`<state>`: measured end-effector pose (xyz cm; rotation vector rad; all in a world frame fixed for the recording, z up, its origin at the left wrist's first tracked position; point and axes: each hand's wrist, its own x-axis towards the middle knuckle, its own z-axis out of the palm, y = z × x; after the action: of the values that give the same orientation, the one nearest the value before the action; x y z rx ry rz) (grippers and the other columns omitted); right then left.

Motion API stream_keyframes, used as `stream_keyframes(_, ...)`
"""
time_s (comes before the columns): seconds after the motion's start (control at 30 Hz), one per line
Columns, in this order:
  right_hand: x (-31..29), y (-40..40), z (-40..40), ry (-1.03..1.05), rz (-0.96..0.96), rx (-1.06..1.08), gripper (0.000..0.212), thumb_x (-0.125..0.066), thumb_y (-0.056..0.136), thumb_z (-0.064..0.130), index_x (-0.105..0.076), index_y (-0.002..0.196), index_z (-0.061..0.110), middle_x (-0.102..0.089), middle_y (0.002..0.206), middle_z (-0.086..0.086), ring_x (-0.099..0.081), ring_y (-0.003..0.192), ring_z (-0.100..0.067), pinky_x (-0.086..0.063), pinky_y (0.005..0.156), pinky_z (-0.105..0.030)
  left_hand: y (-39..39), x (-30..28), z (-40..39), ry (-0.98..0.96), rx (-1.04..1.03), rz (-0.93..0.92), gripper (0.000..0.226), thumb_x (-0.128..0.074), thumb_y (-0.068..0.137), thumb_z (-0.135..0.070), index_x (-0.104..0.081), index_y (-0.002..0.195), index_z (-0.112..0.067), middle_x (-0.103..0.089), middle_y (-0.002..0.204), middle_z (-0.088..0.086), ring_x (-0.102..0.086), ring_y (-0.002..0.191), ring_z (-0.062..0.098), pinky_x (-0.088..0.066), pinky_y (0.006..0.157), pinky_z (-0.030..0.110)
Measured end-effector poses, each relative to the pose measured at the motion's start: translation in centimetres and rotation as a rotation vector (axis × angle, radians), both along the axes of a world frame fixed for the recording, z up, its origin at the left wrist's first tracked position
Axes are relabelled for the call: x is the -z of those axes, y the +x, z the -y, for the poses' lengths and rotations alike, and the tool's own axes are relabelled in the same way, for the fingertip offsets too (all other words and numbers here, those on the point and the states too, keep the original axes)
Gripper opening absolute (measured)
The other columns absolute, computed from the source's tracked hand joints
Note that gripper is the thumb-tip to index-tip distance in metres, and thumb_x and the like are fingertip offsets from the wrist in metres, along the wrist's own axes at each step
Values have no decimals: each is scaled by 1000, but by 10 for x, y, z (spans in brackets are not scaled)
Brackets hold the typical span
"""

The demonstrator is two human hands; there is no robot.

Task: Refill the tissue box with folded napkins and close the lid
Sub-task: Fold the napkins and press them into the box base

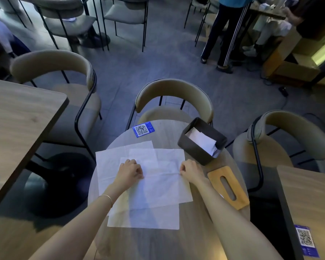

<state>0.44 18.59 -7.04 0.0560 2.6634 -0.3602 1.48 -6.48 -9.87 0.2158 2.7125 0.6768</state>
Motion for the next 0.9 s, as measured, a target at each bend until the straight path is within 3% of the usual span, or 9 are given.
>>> stream_keyframes(0.17,-11,-1,-1,-44,53,7,13,-59,92,20,-64,90,8,-60,89,-8,-65,89,-25,-51,77,-27,-1,1,0,-7,31,-35,14,-59,88,-23,-65,94,-12,-50,91,-1,-51,103,27,-27,75,26)
stream_keyframes(0.27,-29,-7,0,-128,90,59,18,-59,85,16,-53,69,10,-52,72,-8,-66,86,-33,-48,82,-34,4,-11,-4,240,-193,-136,7,-58,90,-20,-58,85,-15,-54,84,0,-55,88,24,-39,75,29)
stream_keyframes(0.37,-56,-14,1,-253,99,98,20,-58,82,14,-52,64,10,-50,68,-9,-55,73,-23,-44,91,-41,21,-43,-23,400,-416,-293,26,-55,92,-27,-58,73,-9,-55,75,2,-51,75,18,-38,70,26)
stream_keyframes(0.43,-73,-19,3,-327,122,96,16,-61,82,16,-61,71,4,-58,76,-13,-56,76,-20,-50,91,-45,32,-68,-46,526,-447,-67,52,-44,94,-42,-67,67,-5,-64,71,2,-58,69,19,-42,68,27)
stream_keyframes(0.53,-103,-25,11,-354,169,65,27,-66,81,18,-70,88,-9,-68,92,-20,-58,81,-19,-56,83,-43,25,-83,-77,850,-592,659,83,-26,88,-68,-69,88,3,-71,84,14,-65,78,26,-53,72,31)
stream_keyframes(0.63,-133,-21,18,-315,273,-59,30,-68,80,18,-72,96,-8,-65,86,-14,-55,76,-18,-47,71,-33,2,-92,-90,1231,-792,933,73,-40,86,-64,-56,106,5,-63,94,20,-62,87,31,-52,73,40)
stream_keyframes(0.67,-142,-18,18,-307,316,-91,28,-69,80,18,-73,94,-6,-64,84,-11,-54,75,-18,-43,70,-31,-5,-95,-94,1338,-799,936,62,-43,89,-55,-52,113,2,-61,94,20,-61,84,29,-50,71,40)
stream_keyframes(0.77,-155,-8,9,-357,313,-45,15,-71,83,28,-72,85,13,-65,78,-3,-58,70,-12,-43,68,-25,-18,-120,-91,1317,-493,823,38,-42,91,-32,-56,113,-5,-69,88,14,-65,74,23,-49,65,32)
stream_keyframes(0.9,-161,-6,-10,-593,-269,376,20,-70,86,29,-64,97,14,-61,88,1,-57,81,-9,-45,69,-20,-29,-148,-86,1164,-221,634,49,-60,69,-27,-56,113,-5,-61,110,18,-61,89,22,-55,68,30)
